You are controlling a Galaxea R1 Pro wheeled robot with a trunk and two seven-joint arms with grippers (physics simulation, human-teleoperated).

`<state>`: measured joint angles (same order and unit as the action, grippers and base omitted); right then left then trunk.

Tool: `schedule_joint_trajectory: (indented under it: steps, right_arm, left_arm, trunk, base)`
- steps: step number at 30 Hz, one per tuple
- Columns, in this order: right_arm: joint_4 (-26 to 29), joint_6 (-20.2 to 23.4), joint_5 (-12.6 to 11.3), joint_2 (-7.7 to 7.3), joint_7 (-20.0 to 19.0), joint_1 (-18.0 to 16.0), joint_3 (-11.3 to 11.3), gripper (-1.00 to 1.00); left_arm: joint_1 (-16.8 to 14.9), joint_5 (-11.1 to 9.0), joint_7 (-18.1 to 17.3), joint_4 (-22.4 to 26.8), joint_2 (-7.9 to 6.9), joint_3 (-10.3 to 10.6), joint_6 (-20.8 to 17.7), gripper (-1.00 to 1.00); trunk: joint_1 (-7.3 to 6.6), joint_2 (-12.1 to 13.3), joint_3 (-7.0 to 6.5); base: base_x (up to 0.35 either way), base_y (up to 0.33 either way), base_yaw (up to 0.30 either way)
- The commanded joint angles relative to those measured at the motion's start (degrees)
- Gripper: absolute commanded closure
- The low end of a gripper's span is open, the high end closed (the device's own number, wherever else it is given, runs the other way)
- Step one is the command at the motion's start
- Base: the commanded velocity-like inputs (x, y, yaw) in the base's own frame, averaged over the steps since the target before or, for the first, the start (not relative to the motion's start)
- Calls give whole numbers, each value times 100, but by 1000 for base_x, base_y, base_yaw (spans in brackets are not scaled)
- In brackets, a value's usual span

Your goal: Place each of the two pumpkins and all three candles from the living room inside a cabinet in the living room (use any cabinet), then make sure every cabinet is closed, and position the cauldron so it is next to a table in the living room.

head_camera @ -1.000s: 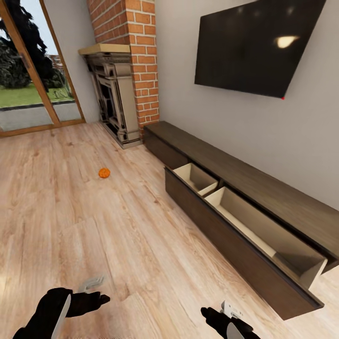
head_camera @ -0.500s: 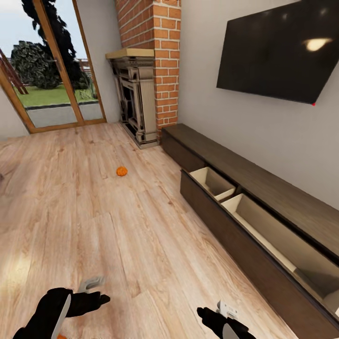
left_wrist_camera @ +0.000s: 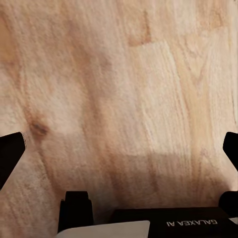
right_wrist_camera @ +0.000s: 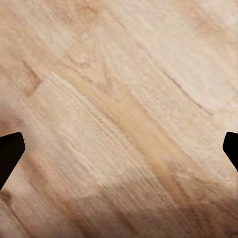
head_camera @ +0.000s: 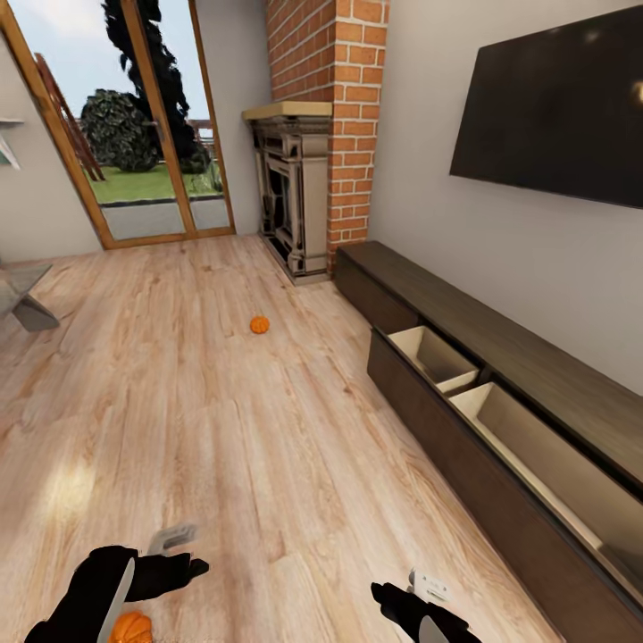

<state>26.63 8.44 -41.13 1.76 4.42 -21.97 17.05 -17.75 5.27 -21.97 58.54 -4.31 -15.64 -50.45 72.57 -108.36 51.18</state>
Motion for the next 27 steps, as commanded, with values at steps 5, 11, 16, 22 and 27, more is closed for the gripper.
schedule_joint_trajectory:
  steps: [5, 11, 16, 22, 27]
  right_arm:
    - [0, -7, 0, 0, 2, 0, 0, -100]
    - [0, -9, 0, 0, 6, 0, 2, -100]
    - [0, -9, 0, 7, 6, 0, 2, -100]
    - [0, -9, 0, 9, 6, 0, 4, -100]
    - [0, -9, 0, 9, 6, 0, 8, -100]
  left_arm:
    - [0, 1, 0, 0, 0, 0, 0, -100]
    - [0, 1, 0, 0, 0, 0, 0, -100]
    - [0, 1, 0, -5, 0, 0, 0, -100]
    - [0, 1, 0, -8, 0, 0, 0, -100]
    - [0, -6, 0, -6, 0, 0, 0, -100]
  trunk:
    - [0, 0, -37]
    - [0, 0, -81]
    - [0, 0, -117]
    - [0, 0, -161]
    - [0, 0, -198]
  base:
    - [0, 0, 203]
    - [0, 0, 202]
    - [0, 0, 202]
    - [0, 0, 202]
    - [0, 0, 202]
